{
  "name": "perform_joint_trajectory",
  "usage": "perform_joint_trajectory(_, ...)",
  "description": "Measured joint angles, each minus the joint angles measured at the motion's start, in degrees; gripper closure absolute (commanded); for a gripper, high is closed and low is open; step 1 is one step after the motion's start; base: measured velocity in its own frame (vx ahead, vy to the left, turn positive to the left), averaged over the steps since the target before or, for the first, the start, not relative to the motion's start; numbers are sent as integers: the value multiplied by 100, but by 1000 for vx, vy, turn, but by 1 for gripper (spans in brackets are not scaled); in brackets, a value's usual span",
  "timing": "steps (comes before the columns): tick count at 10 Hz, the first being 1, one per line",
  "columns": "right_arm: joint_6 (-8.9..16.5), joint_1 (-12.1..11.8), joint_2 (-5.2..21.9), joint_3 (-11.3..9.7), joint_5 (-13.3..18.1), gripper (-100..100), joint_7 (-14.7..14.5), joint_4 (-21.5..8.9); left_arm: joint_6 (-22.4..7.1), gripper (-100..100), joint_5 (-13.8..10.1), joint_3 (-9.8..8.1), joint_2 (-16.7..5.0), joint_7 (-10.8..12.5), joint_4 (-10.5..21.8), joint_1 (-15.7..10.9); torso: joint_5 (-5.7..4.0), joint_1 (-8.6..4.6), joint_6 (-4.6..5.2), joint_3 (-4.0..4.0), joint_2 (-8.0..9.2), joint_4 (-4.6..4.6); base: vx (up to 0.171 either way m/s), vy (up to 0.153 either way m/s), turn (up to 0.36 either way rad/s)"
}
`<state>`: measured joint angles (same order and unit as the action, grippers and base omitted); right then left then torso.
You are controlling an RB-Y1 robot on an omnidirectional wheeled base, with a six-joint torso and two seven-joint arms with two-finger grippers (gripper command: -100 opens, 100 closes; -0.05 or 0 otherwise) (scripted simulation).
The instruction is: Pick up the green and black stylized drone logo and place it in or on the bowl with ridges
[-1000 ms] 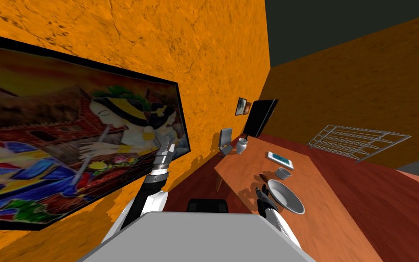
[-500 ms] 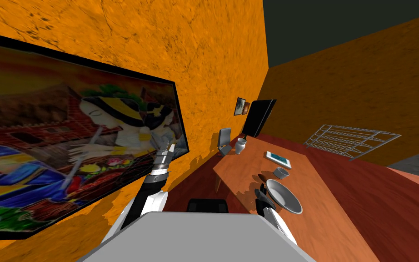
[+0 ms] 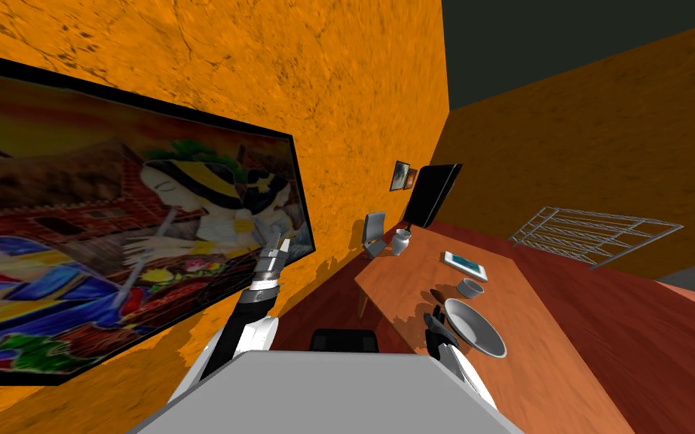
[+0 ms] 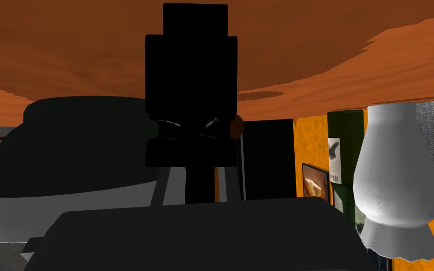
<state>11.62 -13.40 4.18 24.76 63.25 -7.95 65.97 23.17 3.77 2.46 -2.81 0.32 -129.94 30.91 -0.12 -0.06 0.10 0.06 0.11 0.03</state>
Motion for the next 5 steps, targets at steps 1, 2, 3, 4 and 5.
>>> perform_joint_trajectory(1, 71, -36, 96, -73, -210, 100, -38, 30, 0, 0, 0, 0, 0, 0, 0, 0, 2, 7, 0, 3, 6, -1, -79, 91, 111)
perform_joint_trajectory(2, 166, -106, 226, -181, -491, 100, -107, 91, 0, 0, 0, 0, 0, 0, 0, 0, 5, 18, 1, 7, 16, 0, -74, 103, 115)
perform_joint_trajectory(3, 213, -127, 331, -198, -642, 100, -129, 69, 0, 0, 0, 0, 0, 0, 0, 0, 8, 24, -1, 8, 17, 0, -48, 73, 53)
perform_joint_trajectory(4, 231, -124, 383, -188, -706, 100, -124, 39, 0, 0, 0, 0, 0, 0, 0, 0, 9, 18, -1, 5, 10, -1, -36, 52, 66)
perform_joint_trajectory(5, 272, -145, 477, -236, -864, 100, -149, 40, 0, 0, 0, 0, 0, 0, 0, 0, 10, 12, -4, 2, 4, -1, -15, 20, 9)
